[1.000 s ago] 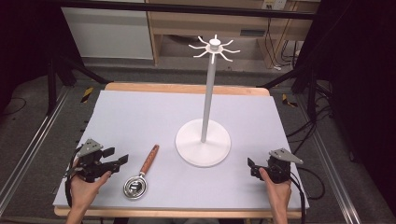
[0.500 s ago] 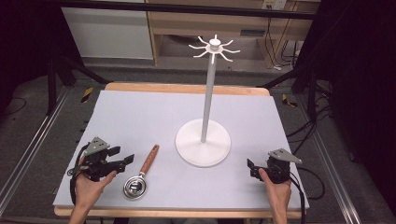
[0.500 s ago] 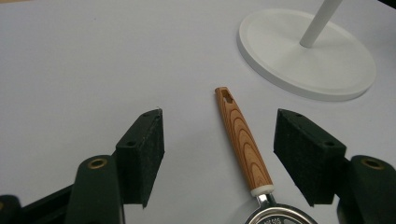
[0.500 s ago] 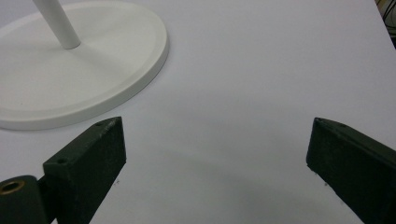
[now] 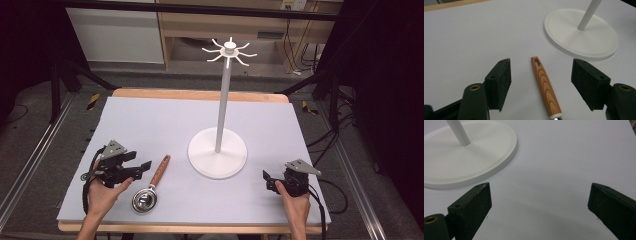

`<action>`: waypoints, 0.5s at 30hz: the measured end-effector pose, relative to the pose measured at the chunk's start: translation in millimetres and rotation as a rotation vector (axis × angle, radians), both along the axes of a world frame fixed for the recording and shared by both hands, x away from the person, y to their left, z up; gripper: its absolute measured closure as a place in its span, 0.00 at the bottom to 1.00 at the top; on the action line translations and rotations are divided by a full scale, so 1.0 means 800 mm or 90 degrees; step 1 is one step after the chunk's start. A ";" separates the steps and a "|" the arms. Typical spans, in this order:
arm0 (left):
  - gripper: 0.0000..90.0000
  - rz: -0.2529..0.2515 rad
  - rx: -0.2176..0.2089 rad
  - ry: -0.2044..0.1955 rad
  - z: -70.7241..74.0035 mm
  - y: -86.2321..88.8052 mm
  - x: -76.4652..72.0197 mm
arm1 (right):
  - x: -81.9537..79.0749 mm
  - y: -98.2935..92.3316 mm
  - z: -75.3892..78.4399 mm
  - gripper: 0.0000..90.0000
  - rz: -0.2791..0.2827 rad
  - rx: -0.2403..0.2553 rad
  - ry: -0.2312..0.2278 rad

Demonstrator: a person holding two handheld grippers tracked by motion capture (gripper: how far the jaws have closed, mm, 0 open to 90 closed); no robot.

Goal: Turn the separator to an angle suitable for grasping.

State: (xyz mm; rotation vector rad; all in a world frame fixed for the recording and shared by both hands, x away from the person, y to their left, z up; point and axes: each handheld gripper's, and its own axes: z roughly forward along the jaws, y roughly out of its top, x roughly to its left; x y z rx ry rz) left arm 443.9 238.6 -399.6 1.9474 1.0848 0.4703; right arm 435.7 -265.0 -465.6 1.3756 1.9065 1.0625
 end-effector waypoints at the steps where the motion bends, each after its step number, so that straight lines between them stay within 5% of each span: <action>1: 0.35 -0.002 0.003 0.003 0.000 -0.002 0.001 | 0.000 0.000 0.000 0.06 -0.001 0.002 0.000; 15: 0.36 -0.024 0.056 0.054 -0.022 -0.031 0.007 | 0.001 -0.002 0.000 0.06 0.004 0.001 0.006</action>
